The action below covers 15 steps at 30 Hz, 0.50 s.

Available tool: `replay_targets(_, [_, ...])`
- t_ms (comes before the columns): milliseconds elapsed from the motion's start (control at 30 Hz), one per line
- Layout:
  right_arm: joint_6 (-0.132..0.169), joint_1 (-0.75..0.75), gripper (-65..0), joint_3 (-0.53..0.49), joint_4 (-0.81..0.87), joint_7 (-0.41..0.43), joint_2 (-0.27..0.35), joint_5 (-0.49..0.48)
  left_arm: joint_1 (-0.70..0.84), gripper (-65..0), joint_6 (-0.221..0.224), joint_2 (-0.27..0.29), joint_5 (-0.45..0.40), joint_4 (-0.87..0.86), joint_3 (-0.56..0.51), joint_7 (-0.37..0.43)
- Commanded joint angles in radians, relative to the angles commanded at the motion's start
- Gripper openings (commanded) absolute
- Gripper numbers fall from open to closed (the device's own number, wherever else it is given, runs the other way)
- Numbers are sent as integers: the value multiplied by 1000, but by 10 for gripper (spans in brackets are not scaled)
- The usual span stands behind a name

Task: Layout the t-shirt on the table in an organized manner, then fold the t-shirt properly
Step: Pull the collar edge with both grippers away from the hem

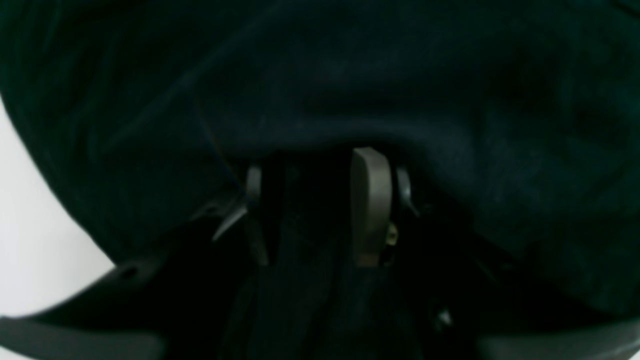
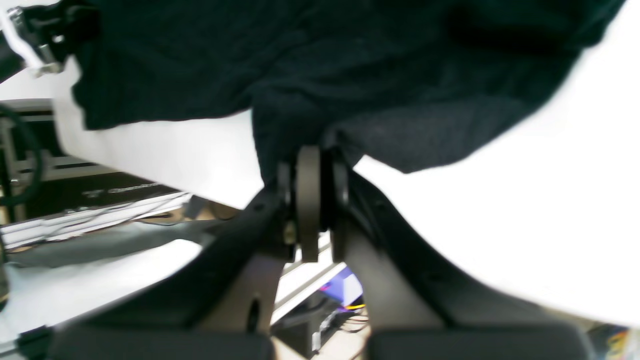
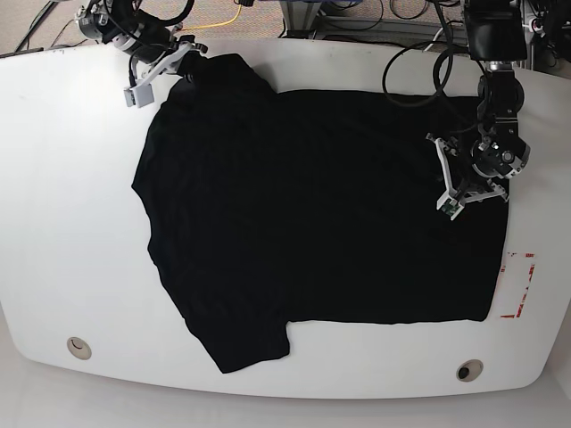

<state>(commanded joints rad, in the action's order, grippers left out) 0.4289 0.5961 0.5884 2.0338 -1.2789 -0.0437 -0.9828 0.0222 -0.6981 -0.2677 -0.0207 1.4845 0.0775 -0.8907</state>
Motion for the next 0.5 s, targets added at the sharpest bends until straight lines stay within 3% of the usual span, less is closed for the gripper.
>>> replay_targets(133, [-44,20,-284,0,0,6,2,-26,0,-436,0,0,0,3,0,0])
replay_targets(200, [-51,26,-241,2,0,15,5,-28,0,-436,0,0,0,5,0,0])
replay_targets(333, [-54,21,-257,2,0,35,40,-23,0,-436,0,0,3,31,3,-14])
replay_targets(500, [-54,-58,-258,32,-3,68,120,9,0,-435,0,0,8,144,5,-110])
